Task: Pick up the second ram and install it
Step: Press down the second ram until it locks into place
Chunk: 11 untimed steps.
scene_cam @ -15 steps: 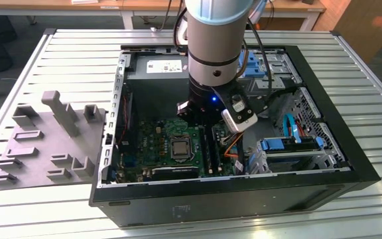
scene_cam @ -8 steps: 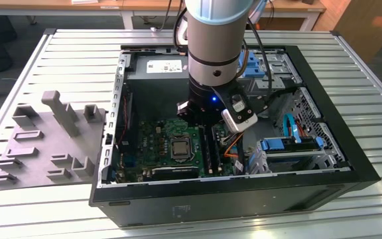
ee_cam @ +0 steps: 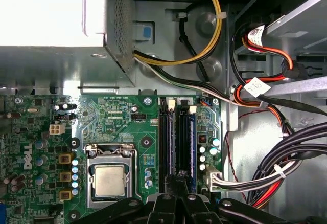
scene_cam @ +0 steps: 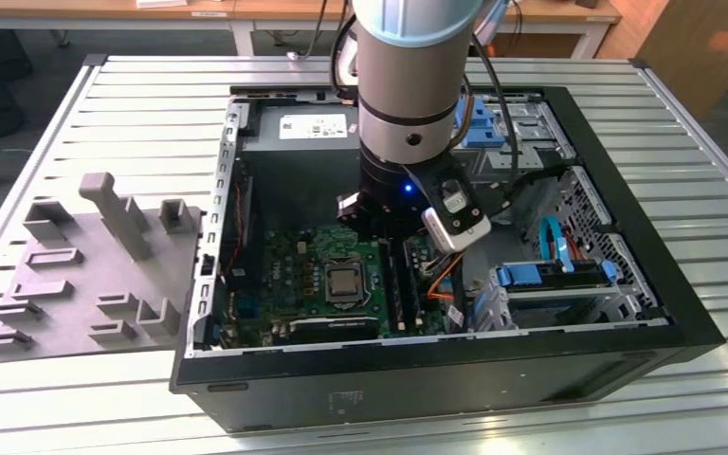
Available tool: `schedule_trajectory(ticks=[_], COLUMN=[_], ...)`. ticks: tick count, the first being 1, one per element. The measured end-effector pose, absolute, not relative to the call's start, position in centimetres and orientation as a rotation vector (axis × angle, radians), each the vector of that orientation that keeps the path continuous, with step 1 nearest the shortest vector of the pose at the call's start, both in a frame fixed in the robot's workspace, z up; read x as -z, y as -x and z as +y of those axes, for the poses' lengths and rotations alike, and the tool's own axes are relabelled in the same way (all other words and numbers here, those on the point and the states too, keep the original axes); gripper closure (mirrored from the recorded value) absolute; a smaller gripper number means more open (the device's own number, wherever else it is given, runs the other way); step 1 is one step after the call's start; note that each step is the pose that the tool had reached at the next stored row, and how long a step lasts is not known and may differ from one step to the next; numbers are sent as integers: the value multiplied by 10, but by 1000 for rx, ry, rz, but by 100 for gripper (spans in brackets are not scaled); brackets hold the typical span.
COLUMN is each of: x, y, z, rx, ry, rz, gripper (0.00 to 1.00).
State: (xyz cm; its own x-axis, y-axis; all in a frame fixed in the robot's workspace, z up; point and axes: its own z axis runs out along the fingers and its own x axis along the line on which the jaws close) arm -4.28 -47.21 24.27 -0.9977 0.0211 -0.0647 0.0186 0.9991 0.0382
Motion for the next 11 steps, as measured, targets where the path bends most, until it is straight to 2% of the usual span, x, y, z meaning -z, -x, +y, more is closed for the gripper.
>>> schedule_trajectory(ticks=[11], x=[-242], y=[43], z=[-454], rx=[-61], ry=[-31], rz=[3076], gripper=[89])
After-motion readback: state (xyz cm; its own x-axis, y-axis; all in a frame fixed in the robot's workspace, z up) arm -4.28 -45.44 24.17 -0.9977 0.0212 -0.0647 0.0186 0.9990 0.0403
